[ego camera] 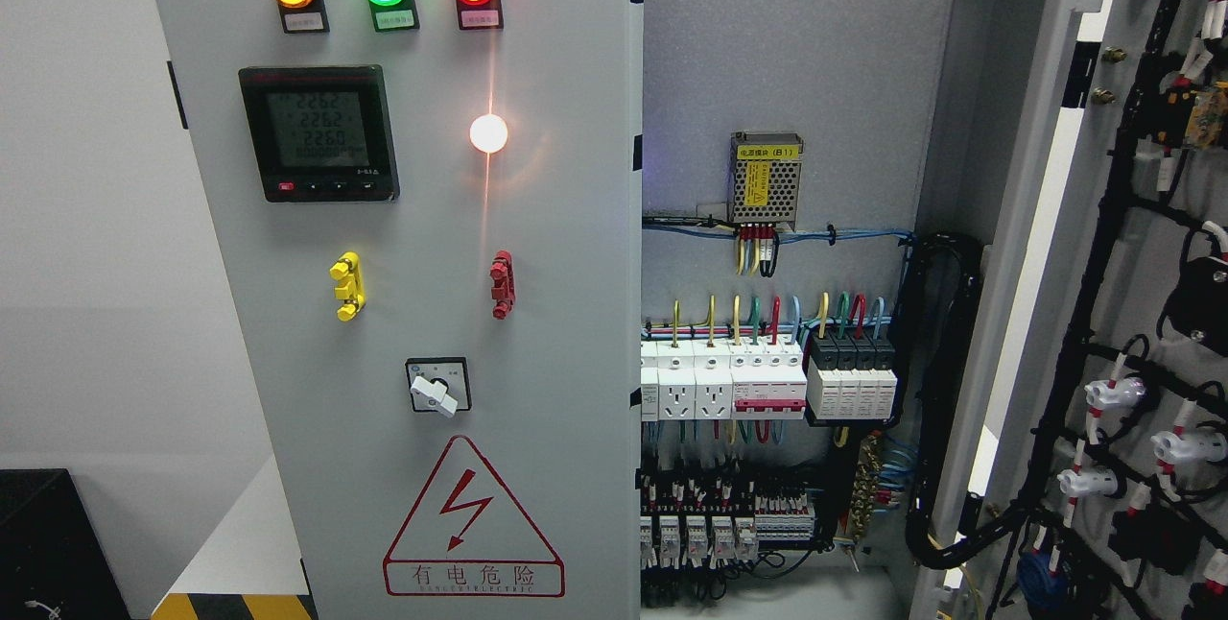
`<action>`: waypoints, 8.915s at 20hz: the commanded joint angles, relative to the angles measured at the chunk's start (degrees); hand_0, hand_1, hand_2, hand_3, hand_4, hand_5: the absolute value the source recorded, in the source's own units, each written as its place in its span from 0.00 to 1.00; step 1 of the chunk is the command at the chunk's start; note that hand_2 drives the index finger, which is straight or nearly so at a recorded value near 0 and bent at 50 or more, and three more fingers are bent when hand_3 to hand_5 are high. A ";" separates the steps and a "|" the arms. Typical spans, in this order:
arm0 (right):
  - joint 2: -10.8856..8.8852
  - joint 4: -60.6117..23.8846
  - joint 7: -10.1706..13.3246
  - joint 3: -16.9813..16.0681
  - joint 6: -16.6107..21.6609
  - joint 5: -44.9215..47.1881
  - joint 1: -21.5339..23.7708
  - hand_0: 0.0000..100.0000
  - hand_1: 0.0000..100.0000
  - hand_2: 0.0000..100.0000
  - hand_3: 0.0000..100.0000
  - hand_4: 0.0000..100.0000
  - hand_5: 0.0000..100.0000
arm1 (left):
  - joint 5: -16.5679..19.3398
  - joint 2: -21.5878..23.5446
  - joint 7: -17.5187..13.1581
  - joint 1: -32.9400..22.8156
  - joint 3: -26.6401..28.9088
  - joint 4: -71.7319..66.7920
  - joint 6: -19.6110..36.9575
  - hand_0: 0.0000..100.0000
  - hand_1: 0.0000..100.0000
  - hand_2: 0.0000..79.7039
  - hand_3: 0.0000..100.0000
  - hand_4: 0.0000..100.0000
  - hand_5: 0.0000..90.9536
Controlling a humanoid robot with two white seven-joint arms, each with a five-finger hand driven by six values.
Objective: Open door with both hands
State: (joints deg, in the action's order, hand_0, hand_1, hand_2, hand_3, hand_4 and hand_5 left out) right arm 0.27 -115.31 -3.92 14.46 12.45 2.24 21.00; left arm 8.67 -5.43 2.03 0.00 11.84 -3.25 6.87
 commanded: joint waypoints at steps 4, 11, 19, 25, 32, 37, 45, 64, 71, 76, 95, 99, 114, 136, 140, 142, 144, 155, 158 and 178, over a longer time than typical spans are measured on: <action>-1.41 -3.16 0.05 5.75 -0.24 0.05 -6.49 0.19 0.00 0.00 0.00 0.00 0.00 | 0.12 -0.28 3.76 -0.97 -1.38 0.00 -0.01 0.00 0.00 0.00 0.00 0.00 0.00; -0.80 0.52 0.31 7.87 -0.59 0.13 -12.65 0.19 0.00 0.00 0.00 0.00 0.00 | -0.14 -0.28 4.91 -0.97 -1.38 0.00 -0.10 0.00 0.00 0.00 0.00 0.00 0.00; -0.62 5.01 0.31 4.36 -1.81 0.48 -19.59 0.19 0.00 0.00 0.00 0.00 0.00 | -0.14 -0.37 4.91 -0.79 -1.47 0.18 -0.01 0.00 0.00 0.00 0.00 0.00 0.00; 0.34 5.71 0.58 2.69 -5.94 0.48 -25.21 0.19 0.00 0.00 0.00 0.00 0.00 | -0.14 -0.37 4.91 -0.79 -1.47 0.27 -0.01 0.00 0.00 0.00 0.00 0.00 0.00; 2.46 6.42 0.58 0.57 -13.76 2.93 -33.12 0.19 0.00 0.00 0.00 0.00 0.00 | -0.14 -0.37 4.91 -0.79 -1.47 0.18 -0.01 0.00 0.00 0.00 0.00 0.00 0.00; 2.37 6.77 0.58 0.40 -18.78 5.41 -36.29 0.19 0.00 0.00 0.00 0.00 0.00 | -0.14 -0.37 4.91 -0.70 -1.47 0.18 -0.01 0.00 0.00 0.00 0.00 0.00 0.00; 2.45 9.93 0.49 -0.04 -22.12 5.58 -39.98 0.19 0.00 0.00 0.00 0.00 0.00 | -0.14 -0.37 4.91 -0.70 -1.47 0.27 -0.01 0.00 0.00 0.00 0.00 0.00 0.00; 1.93 17.92 -0.04 -1.89 -24.67 8.92 -48.24 0.19 0.00 0.00 0.00 0.00 0.00 | -0.14 -0.37 4.91 -0.70 -1.47 0.27 -0.01 0.00 0.00 0.00 0.00 0.00 0.00; 1.84 20.13 -0.04 -1.54 -24.67 10.14 -49.74 0.19 0.00 0.00 0.00 0.00 0.00 | -0.14 -0.37 4.91 -0.70 -1.47 0.18 -0.01 0.00 0.00 0.00 0.00 0.00 0.00; 1.58 21.53 -0.04 -1.71 -24.67 12.53 -50.97 0.19 0.00 0.00 0.00 0.00 0.00 | -0.14 -0.37 4.91 -0.70 -1.47 0.27 -0.01 0.00 0.00 0.00 0.00 0.00 0.00; 1.49 23.90 -0.21 -1.19 -24.85 17.01 -54.40 0.19 0.00 0.00 0.00 0.00 0.00 | -0.14 -0.37 4.91 -0.70 -1.47 0.27 -0.01 0.00 0.00 0.00 0.00 0.00 0.00; 1.49 25.14 -0.39 -1.19 -24.85 17.01 -55.28 0.19 0.00 0.00 0.00 0.00 0.00 | -0.14 -0.37 4.91 -0.70 -1.47 0.27 -0.01 0.00 0.00 0.00 0.00 0.00 0.00; -0.88 27.77 -6.54 -1.71 -24.93 20.52 -56.86 0.19 0.00 0.00 0.00 0.00 0.00 | -0.14 -0.37 4.91 -0.70 -1.47 0.27 -0.01 0.00 0.00 0.00 0.00 0.00 0.00; -4.14 29.71 -10.32 -1.98 -27.57 20.88 -59.50 0.19 0.00 0.00 0.00 0.00 0.00 | -0.14 -0.37 4.91 -0.70 -1.47 0.27 -0.01 0.00 0.00 0.00 0.00 0.00 0.00; -4.05 29.53 -12.07 -1.98 -27.48 20.96 -59.50 0.19 0.00 0.00 0.00 0.00 0.00 | -0.14 -0.37 4.91 -0.70 -1.47 0.18 -0.01 0.00 0.00 0.00 0.00 0.00 0.00; -4.14 29.36 -13.66 -1.89 -27.48 20.96 -59.32 0.19 0.00 0.00 0.00 0.00 0.00 | -0.14 -0.37 4.91 -0.70 -1.47 0.18 -0.01 0.00 0.00 0.00 0.00 0.00 0.00; -4.14 29.36 -13.66 -1.89 -27.48 20.96 -59.24 0.19 0.00 0.00 0.00 0.00 0.00 | -0.14 -0.37 4.91 -0.70 -1.47 0.27 -0.01 0.00 0.00 0.00 0.00 0.00 0.00; -4.14 29.35 -13.84 -1.80 -27.57 23.41 -60.99 0.19 0.00 0.00 0.00 0.00 0.00 | -0.14 -0.37 4.91 -0.70 -1.47 0.27 -0.01 0.00 0.00 0.00 0.00 0.00 0.00; -4.22 29.71 -13.84 -1.45 -27.66 25.80 -61.43 0.19 0.00 0.00 0.00 0.00 0.00 | -0.14 -0.37 4.91 -0.70 -1.47 0.27 -0.01 0.00 0.00 0.00 0.00 0.00 0.00; -5.81 34.45 -15.59 -1.27 -27.83 25.97 -63.01 0.19 0.00 0.00 0.00 0.00 0.00 | -0.14 -0.37 4.91 -0.70 -1.47 0.18 -0.01 0.00 0.00 0.00 0.00 0.00 0.00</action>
State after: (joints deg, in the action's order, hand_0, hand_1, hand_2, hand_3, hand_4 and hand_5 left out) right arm -4.96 -82.33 -19.26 13.05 -15.31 28.10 -41.66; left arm 8.53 -5.80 6.96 0.00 10.37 -3.05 6.86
